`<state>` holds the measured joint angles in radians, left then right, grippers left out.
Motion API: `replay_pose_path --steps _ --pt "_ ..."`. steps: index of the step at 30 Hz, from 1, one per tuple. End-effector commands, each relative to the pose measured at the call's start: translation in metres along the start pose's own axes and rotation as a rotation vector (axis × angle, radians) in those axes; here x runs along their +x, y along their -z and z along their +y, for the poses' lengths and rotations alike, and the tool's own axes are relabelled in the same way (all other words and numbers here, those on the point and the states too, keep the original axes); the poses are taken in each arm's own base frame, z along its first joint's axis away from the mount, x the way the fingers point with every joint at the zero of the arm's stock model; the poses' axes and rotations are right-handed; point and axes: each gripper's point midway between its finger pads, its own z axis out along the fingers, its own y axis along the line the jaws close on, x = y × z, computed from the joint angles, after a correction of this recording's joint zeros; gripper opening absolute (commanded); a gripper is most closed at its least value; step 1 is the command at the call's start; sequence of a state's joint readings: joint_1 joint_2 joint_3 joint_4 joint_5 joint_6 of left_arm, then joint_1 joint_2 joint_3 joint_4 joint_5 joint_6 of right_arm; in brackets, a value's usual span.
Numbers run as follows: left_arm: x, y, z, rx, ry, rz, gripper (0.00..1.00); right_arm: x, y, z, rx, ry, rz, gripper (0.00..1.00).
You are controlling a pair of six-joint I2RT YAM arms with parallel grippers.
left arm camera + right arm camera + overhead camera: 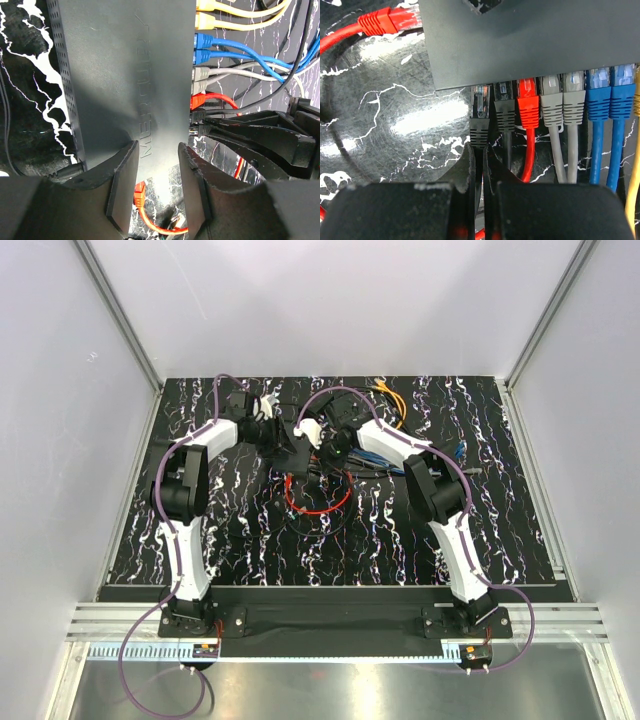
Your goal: Insert the plug into the switch port
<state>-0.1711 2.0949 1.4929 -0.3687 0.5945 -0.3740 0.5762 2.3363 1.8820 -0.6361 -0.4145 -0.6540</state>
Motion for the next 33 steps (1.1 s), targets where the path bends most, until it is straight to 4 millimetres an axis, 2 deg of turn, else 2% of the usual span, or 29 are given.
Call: replay_pose_path --steps 1,9,17,23,29,33 --pt "-0.007 0.001 -0.004 0.009 -0.016 -0.021 0.42 -0.04 0.009 0.02 -0.042 0.062 -0.119 0.0" --pt "-0.005 0.001 -0.003 0.01 -0.009 -0.018 0.41 -0.053 0.019 0.025 -0.063 0.078 -0.152 0.0" --pt "0.003 -0.002 -0.001 0.007 0.015 -0.009 0.37 -0.032 0.003 0.025 -0.072 0.049 -0.078 0.0" --pt "0.013 -0.005 0.007 -0.028 0.029 0.01 0.32 -0.027 -0.001 0.027 -0.07 0.039 -0.05 0.0" --pt "0.014 -0.005 0.007 -0.032 0.029 0.012 0.3 -0.032 0.004 0.028 -0.068 0.039 -0.061 0.0" --pt "0.017 -0.007 0.004 -0.025 0.027 0.018 0.28 -0.046 0.01 0.023 -0.043 0.029 -0.095 0.0"
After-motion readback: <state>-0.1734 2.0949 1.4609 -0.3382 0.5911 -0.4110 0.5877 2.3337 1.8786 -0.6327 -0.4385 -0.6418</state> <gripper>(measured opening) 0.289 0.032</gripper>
